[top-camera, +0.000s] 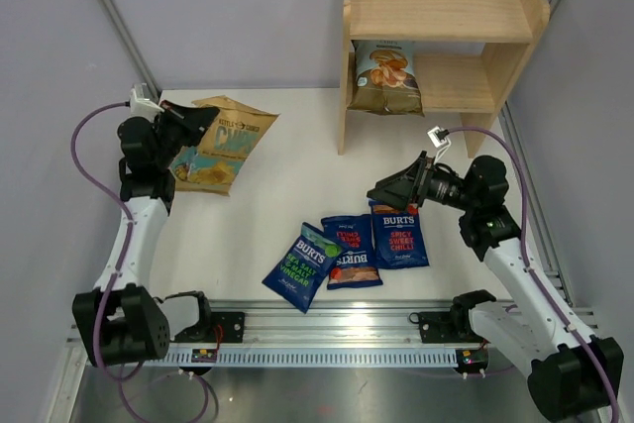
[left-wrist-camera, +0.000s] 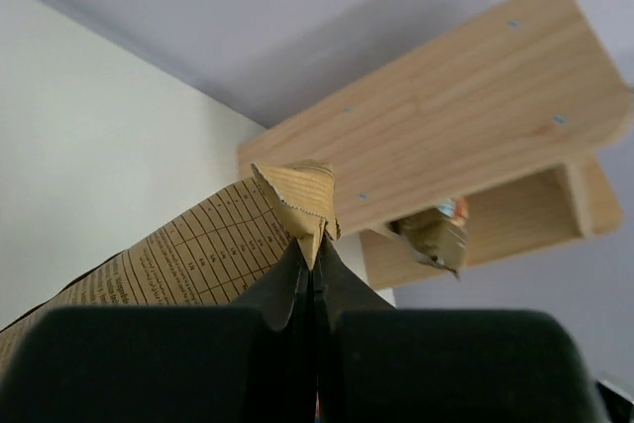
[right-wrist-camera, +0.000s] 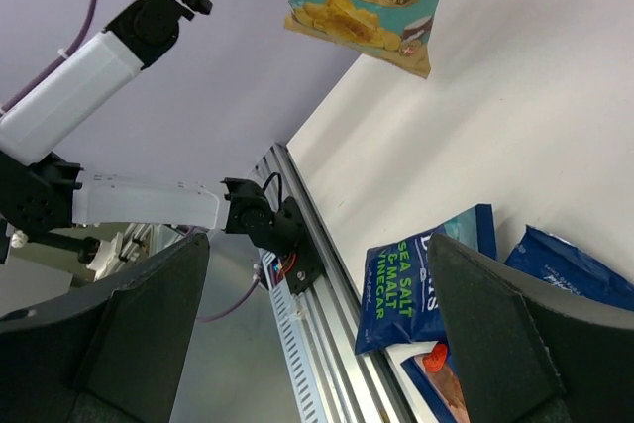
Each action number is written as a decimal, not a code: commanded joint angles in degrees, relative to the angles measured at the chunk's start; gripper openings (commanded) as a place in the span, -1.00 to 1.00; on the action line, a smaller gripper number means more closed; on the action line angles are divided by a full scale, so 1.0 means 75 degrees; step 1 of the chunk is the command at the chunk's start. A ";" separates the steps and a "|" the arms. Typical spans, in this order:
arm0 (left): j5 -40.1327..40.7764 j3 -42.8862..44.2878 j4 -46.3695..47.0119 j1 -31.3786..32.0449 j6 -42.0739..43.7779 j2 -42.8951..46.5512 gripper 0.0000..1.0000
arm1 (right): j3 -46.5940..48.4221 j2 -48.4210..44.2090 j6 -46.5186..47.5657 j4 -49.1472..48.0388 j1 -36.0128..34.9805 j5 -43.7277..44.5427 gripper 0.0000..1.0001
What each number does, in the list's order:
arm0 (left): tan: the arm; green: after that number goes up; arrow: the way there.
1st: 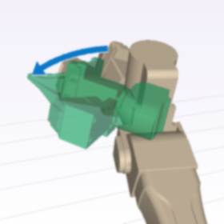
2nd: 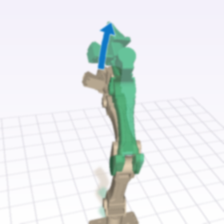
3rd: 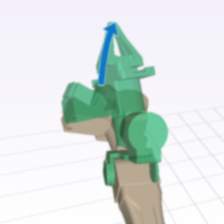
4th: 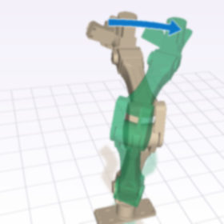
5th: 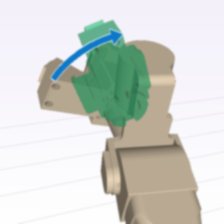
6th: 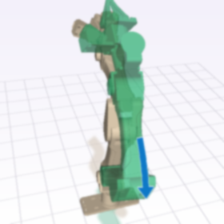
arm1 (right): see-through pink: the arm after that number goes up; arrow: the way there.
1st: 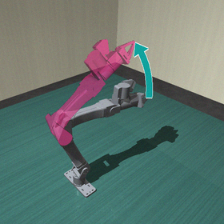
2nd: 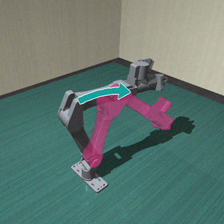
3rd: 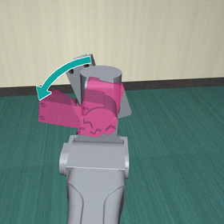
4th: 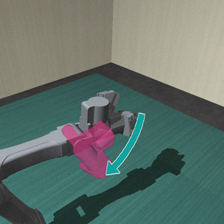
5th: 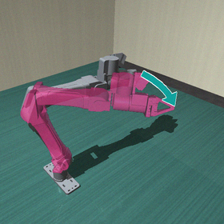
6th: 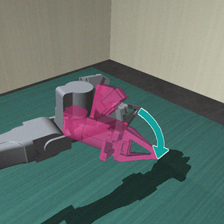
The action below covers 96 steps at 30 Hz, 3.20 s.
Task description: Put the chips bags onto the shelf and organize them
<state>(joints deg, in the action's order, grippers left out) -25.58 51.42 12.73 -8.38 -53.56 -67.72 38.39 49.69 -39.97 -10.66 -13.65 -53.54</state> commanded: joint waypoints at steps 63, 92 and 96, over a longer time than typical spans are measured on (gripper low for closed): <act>0.2919 0.2156 -0.1674 0.5676 -0.0793 0.2573 -0.99 | 0.2697 0.1296 -0.0167 -0.3267 -0.2762 0.0962 -0.33; -0.2154 0.1101 -0.1580 0.5664 0.2853 0.3933 0.98 | 0.3727 0.1987 -0.3717 -0.5914 -0.2762 -0.1509 -0.65; -0.2974 0.0903 -0.0670 0.5676 0.1684 0.3547 0.98 | 0.4056 0.2304 -0.4034 -0.6126 -0.2762 -0.1825 -0.64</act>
<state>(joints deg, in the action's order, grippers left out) -41.06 59.61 4.67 34.13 -36.21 -38.65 64.12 66.54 -64.95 -49.93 -33.82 -65.78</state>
